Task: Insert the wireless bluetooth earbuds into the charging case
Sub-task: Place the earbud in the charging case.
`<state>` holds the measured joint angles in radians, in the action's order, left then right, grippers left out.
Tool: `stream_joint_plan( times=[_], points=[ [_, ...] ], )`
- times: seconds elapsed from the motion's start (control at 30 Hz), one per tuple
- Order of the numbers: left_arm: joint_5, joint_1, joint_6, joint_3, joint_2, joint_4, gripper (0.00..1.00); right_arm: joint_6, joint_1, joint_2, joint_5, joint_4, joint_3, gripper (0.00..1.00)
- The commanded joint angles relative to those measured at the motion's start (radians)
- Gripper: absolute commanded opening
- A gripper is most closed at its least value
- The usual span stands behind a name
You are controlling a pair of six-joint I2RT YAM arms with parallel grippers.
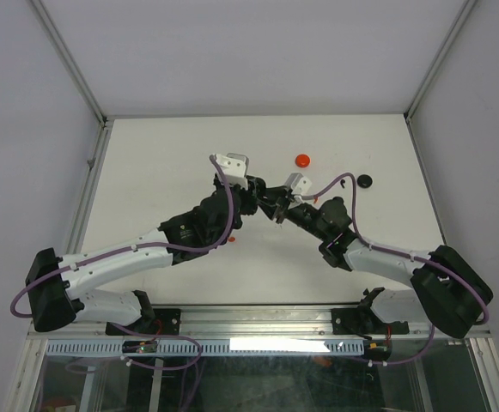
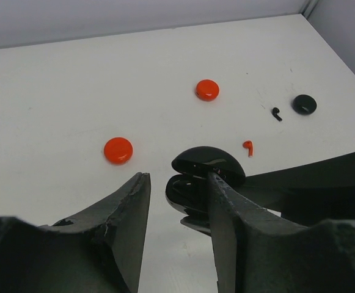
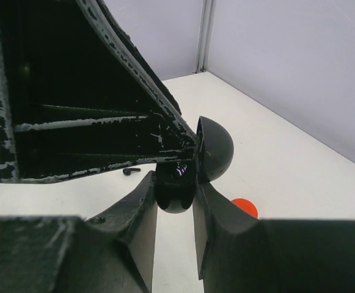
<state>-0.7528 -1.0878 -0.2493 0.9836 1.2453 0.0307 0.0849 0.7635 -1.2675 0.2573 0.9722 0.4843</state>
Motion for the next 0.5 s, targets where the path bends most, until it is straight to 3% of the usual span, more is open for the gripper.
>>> stream_joint_plan(
  times=[0.0, 0.33, 0.47],
  points=[
    [0.008, -0.012, -0.057, 0.048, -0.049, 0.07, 0.44, 0.011, 0.004, 0.041, -0.025, 0.055, 0.001, 0.0],
    [-0.057, -0.006, -0.149, 0.124, -0.112, 0.308, 0.6, 0.019, 0.004, 0.06, -0.061, 0.04, -0.04, 0.0],
    [0.006, 0.072, -0.209, 0.1, -0.121, 0.392, 0.63, 0.019, 0.004, 0.084, -0.067, 0.021, -0.063, 0.0]
  ],
)
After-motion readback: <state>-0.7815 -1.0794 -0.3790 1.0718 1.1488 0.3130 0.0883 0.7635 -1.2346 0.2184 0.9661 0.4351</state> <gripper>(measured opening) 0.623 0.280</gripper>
